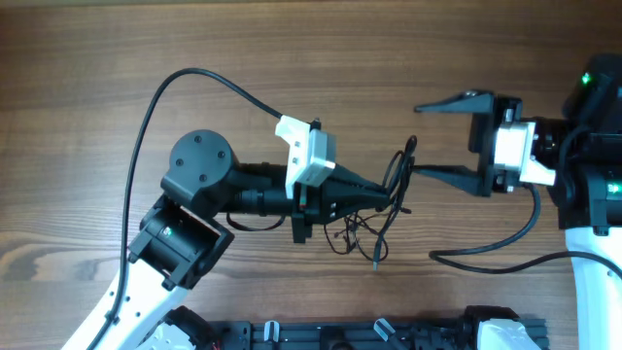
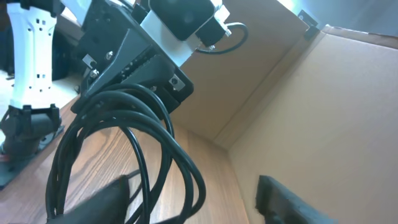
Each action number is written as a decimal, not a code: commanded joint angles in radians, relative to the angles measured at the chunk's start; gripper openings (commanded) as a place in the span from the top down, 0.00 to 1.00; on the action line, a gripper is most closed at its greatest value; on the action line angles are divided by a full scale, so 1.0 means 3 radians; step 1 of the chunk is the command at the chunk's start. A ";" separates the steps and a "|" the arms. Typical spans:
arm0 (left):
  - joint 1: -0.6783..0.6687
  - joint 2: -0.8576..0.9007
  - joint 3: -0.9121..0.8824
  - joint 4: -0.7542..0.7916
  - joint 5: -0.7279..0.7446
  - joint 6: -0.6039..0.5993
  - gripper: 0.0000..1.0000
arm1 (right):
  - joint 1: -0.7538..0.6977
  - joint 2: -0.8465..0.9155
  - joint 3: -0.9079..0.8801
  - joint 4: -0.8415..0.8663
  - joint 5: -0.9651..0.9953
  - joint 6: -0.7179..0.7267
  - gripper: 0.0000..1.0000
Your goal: Untangle cables
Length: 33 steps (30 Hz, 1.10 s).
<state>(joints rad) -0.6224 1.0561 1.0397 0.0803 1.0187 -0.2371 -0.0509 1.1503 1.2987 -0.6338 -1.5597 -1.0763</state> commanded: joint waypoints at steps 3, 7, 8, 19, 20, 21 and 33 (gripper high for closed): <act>-0.0014 0.0065 0.0025 0.0111 -0.0020 0.0078 0.96 | 0.0014 -0.0006 0.0014 -0.0037 -0.0210 0.0095 0.67; -0.0014 0.0084 0.0025 0.0182 -0.0020 0.0078 0.96 | 0.0014 -0.0006 0.0014 -0.0037 -0.0210 0.0168 0.80; -0.0014 0.0084 0.0025 0.0215 -0.0020 0.0066 0.96 | 0.0014 -0.0006 0.0014 -0.0036 -0.0210 0.0187 0.75; -0.0142 0.0102 0.0025 0.0298 -0.0113 0.0057 0.96 | 0.0018 -0.0006 0.0014 -0.0038 -0.0205 0.0198 0.55; -0.0141 0.0102 0.0025 0.0327 -0.0123 0.0057 0.96 | 0.0018 -0.0006 0.0014 -0.0039 -0.0197 0.0198 0.59; -0.0141 0.0102 0.0025 0.0347 -0.0140 0.0057 0.96 | 0.0017 -0.0006 0.0014 -0.0038 -0.0179 0.0197 0.64; -0.0141 0.0102 0.0025 0.0472 -0.0359 0.0056 0.96 | 0.0017 -0.0006 0.0014 -0.0038 0.0215 0.0369 0.51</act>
<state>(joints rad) -0.6613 1.0828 1.0397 0.2108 0.9310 -0.2371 -0.0509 1.1503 1.2987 -0.6434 -1.5440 -0.9939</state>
